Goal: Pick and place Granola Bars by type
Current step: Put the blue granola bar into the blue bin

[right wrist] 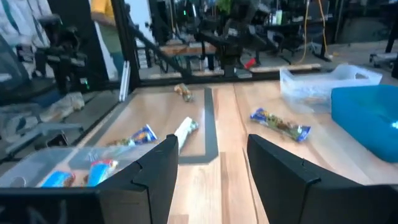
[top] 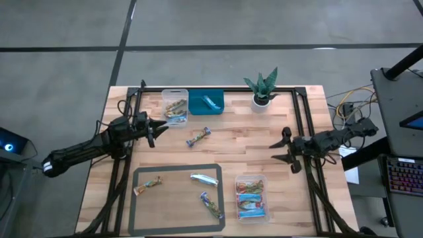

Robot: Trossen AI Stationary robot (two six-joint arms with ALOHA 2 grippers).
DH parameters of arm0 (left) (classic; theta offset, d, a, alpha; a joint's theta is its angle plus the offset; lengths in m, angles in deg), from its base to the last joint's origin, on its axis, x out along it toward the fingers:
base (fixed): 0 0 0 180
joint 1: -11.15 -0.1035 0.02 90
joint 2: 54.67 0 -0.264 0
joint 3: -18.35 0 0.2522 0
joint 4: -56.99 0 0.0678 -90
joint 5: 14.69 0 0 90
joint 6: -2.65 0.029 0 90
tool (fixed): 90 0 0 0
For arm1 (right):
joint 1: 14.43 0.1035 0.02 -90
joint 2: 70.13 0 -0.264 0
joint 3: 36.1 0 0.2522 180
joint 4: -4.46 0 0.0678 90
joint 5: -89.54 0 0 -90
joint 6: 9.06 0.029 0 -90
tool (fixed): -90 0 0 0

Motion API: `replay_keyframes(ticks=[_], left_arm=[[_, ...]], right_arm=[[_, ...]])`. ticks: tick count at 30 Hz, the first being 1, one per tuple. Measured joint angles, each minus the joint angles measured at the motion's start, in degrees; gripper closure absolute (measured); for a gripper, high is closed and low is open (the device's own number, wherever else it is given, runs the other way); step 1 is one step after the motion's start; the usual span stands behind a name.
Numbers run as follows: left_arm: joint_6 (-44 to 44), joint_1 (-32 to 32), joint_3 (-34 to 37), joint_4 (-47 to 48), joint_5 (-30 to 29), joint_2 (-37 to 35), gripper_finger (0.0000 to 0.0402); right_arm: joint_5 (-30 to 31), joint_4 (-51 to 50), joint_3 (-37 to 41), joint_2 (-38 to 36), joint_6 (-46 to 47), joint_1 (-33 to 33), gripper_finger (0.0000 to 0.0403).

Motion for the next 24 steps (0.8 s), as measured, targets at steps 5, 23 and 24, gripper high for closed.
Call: replay_keyframes(ticks=[5,23,24], left_arm=[[0.0,0.0,0.0,0.0,0.0,0.0,0.0264],[0.0,0.0,0.0,0.0,0.0,0.0,0.0264],[0.0,0.0,0.0,0.0,0.0,0.0,0.0264]], right_arm=[[-0.1,-0.1,0.0,1.9,0.2,0.0,0.0220],[-0.1,0.0,0.0,3.5,-0.2,0.0,0.0220],[-0.2,0.0,0.0,3.5,-0.3,0.0,0.0220]])
